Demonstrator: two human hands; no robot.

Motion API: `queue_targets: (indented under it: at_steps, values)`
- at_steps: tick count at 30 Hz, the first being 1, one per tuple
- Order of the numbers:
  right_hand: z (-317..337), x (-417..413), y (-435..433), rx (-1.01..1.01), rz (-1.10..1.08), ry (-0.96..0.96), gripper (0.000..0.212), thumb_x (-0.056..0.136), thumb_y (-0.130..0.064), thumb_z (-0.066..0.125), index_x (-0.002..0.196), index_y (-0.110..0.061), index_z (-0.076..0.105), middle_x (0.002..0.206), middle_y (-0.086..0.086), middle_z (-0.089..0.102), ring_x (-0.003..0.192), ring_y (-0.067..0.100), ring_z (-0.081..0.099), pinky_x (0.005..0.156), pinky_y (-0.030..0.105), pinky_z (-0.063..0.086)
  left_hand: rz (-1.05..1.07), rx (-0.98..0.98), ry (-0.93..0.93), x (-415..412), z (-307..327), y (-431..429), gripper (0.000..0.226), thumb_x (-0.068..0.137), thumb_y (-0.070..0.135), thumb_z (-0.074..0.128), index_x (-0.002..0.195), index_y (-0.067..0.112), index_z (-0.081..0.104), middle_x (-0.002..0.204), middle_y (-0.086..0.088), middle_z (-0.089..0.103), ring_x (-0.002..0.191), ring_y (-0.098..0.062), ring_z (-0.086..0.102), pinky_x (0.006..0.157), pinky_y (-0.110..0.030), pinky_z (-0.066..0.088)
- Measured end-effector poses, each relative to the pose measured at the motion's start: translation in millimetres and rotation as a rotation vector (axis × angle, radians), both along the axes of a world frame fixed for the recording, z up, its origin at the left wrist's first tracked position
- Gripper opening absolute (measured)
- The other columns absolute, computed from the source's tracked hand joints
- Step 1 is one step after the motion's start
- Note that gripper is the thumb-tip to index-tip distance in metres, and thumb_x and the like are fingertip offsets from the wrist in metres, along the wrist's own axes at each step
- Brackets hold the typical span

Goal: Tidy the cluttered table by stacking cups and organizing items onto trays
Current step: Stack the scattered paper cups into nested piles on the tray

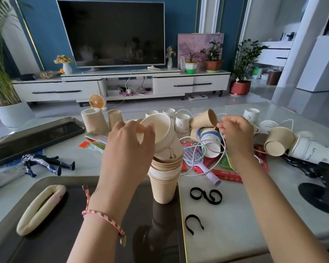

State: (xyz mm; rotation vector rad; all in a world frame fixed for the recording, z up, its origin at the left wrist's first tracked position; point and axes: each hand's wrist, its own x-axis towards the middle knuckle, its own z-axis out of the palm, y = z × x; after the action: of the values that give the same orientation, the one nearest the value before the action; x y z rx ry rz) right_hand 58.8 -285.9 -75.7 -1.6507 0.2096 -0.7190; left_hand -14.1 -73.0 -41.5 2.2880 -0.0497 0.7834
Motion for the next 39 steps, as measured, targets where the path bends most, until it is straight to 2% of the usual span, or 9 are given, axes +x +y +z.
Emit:
queue_targets:
  at_steps: [7,11,14,18,22,25,30,35,39]
  values:
    - [-2,69,-8,-0.641,0.016,0.256,0.030,0.085,-0.009,0.052,0.114,-0.012,0.061,0.120,0.011,0.058,0.109,0.027,0.053,0.082,0.027,0.039,-0.135,0.085,0.019,2,0,-2,0.061,0.078,0.063,0.028,0.117,0.026,0.058,0.118,0.004,0.044,0.114,-0.015,0.038,0.085,-0.026,0.029]
    - [2,109,-5,-0.821,0.063,0.534,0.031,0.084,-0.023,0.055,0.113,-0.022,0.063,0.128,0.010,0.053,0.116,0.030,0.048,0.095,0.032,0.042,-0.314,0.218,0.120,10,-16,-12,0.039,0.092,0.045,0.030,0.119,0.035,0.057,0.133,0.009,0.044,0.118,-0.005,0.034,0.099,-0.026,0.028]
    - [-5,123,-5,-0.805,0.053,0.716,0.035,0.087,-0.024,0.053,0.119,-0.011,0.058,0.125,0.014,0.055,0.114,0.033,0.050,0.092,0.032,0.040,-0.342,0.245,0.136,15,-32,-19,0.028,0.096,0.036,0.033,0.117,0.030,0.050,0.124,0.011,0.044,0.116,-0.012,0.040,0.097,-0.029,0.032]
    - [5,105,1,-0.816,-0.113,0.305,0.023,0.090,-0.008,0.047,0.096,-0.001,0.068,0.109,0.017,0.064,0.098,0.035,0.057,0.075,0.030,0.041,-0.390,0.042,0.192,19,-36,-15,0.027,0.093,0.040,0.040,0.115,0.036,0.024,0.114,0.012,0.040,0.101,-0.015,0.044,0.081,-0.027,0.035]
    - [41,43,19,-0.560,-0.032,-0.214,0.014,0.085,-0.002,0.059,0.098,-0.006,0.064,0.096,0.004,0.065,0.091,0.019,0.060,0.072,0.015,0.042,-0.393,0.065,0.250,25,-39,-11,0.053,0.092,0.049,0.038,0.137,0.031,0.017,0.139,0.010,0.034,0.121,-0.015,0.040,0.093,-0.025,0.033]
    - [56,-21,35,-0.429,0.164,-0.440,0.034,0.084,-0.002,0.061,0.110,-0.021,0.049,0.085,-0.012,0.058,0.079,0.002,0.059,0.070,0.008,0.045,-0.474,-0.154,0.272,23,-31,-11,0.080,0.073,0.070,0.027,0.140,0.025,0.022,0.139,0.007,0.036,0.129,-0.015,0.036,0.103,-0.027,0.031]
    - [48,-79,55,-0.645,0.352,-0.504,0.040,0.086,-0.002,0.056,0.123,-0.015,0.057,0.108,-0.019,0.058,0.097,-0.013,0.053,0.086,0.004,0.039,-0.382,-0.421,0.011,17,-20,8,0.032,0.084,0.058,0.024,0.081,0.033,0.043,0.080,0.015,0.048,0.071,0.012,0.046,0.064,0.003,0.034]
    - [24,-82,72,-0.845,0.522,-0.338,0.035,0.090,0.008,0.049,0.120,-0.006,0.061,0.111,-0.002,0.063,0.106,0.005,0.055,0.094,0.017,0.041,-0.477,-0.557,0.100,13,-25,2,0.029,0.086,0.052,0.026,0.088,0.034,0.049,0.089,0.016,0.055,0.086,0.004,0.052,0.077,-0.007,0.040]
    - [3,-82,82,-1.030,0.507,-0.316,0.023,0.093,-0.010,0.050,0.110,-0.003,0.063,0.105,0.009,0.064,0.106,0.022,0.056,0.097,0.030,0.037,-0.472,-0.542,0.171,13,-40,-16,0.023,0.098,0.036,0.030,0.108,0.029,0.049,0.096,0.021,0.054,0.091,0.010,0.052,0.073,0.005,0.033]
